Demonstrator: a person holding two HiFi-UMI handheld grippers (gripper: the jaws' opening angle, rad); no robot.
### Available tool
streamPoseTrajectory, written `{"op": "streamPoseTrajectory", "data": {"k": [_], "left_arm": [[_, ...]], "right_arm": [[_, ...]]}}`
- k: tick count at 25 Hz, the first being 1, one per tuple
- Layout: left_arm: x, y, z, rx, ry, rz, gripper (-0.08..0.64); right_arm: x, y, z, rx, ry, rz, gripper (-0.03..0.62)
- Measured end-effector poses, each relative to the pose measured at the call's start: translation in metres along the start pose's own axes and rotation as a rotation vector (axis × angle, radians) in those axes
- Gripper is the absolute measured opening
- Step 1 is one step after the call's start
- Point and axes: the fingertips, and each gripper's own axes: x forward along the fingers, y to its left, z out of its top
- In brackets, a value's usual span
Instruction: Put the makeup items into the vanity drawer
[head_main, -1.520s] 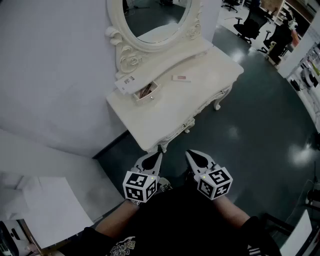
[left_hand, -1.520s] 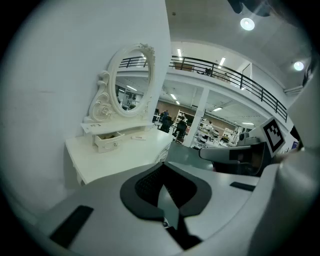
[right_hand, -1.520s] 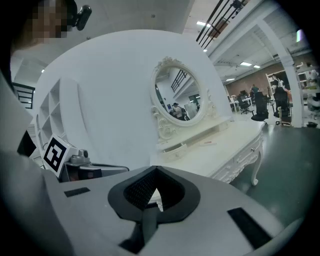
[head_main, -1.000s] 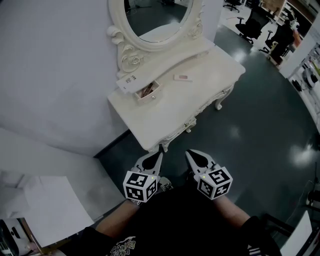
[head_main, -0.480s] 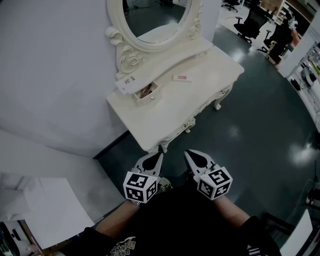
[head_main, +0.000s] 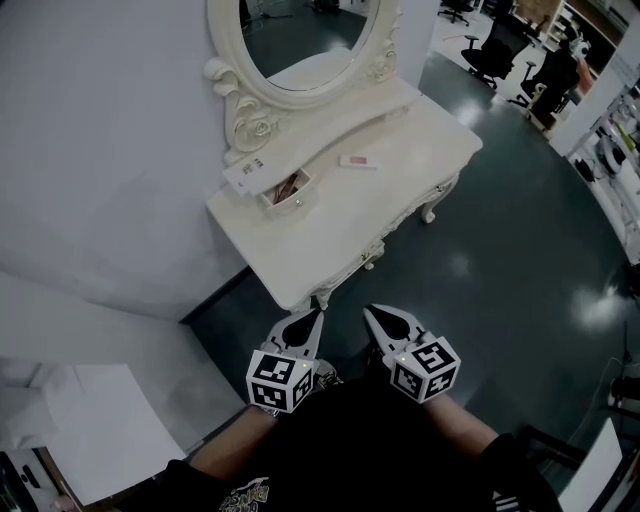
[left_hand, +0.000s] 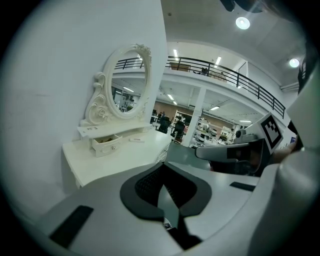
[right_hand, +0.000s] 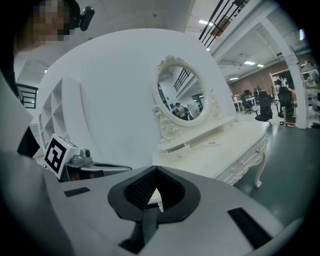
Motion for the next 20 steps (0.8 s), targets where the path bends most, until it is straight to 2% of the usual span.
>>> {"op": "streamPoseTrajectory", "data": {"k": [10,20], "left_arm": [[0.017,0.0,0.011,0.002,-0.003,0.008,0.008],[0.048,-0.005,0.027,-0.023,-0.013,0.062,0.008]], "right_arm": [[0.005,-0.017,0.015,-0.021,-0.006,0.007,0.029],[0.011,-0.058,0.039,-0.032,-0.003,0.039,0.029]]}}
